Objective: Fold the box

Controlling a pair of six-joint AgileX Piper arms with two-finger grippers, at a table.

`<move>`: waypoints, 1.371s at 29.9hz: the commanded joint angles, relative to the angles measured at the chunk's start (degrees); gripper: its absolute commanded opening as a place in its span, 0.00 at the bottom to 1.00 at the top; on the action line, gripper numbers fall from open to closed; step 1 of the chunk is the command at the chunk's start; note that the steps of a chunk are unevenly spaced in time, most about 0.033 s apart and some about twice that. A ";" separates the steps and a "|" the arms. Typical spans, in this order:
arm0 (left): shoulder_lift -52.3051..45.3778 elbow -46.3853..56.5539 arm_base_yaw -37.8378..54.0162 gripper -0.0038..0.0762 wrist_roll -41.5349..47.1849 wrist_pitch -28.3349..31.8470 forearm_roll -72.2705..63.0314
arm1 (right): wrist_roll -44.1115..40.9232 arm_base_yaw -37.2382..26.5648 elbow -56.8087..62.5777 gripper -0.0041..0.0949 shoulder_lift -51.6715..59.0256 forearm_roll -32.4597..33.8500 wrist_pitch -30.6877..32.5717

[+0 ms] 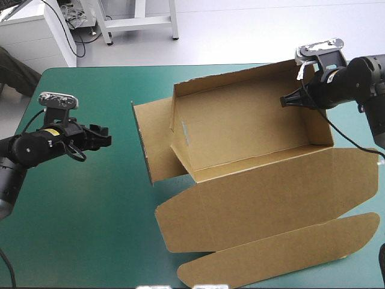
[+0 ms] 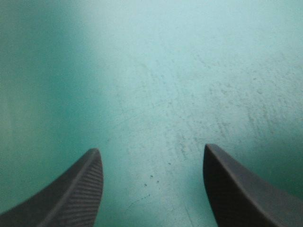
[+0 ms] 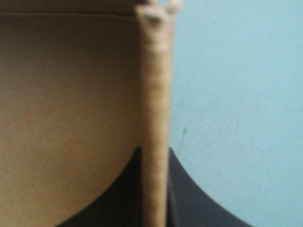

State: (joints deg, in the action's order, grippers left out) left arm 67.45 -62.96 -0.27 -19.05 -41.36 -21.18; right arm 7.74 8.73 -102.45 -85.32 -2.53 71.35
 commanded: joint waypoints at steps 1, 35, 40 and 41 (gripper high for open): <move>2.83 -1.91 6.42 0.60 -5.40 0.14 -9.15 | -0.18 -0.03 -1.34 0.02 2.23 0.14 0.53; 18.37 3.70 1.80 0.60 -49.80 -23.55 -70.90 | -0.88 -0.03 -3.41 0.02 -0.35 -3.97 -2.96; 14.43 3.70 1.80 0.60 -49.80 -24.94 -71.58 | -0.88 -0.03 -3.41 0.02 -2.78 -4.48 -3.09; 13.83 3.70 1.80 0.60 -49.80 -25.25 -71.75 | -0.88 -0.03 -3.41 0.02 -3.05 -4.62 -3.09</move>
State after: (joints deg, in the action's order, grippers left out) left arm 85.01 -57.64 1.85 -68.67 -63.36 -87.96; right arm 7.18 8.67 -103.94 -89.58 -5.63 71.04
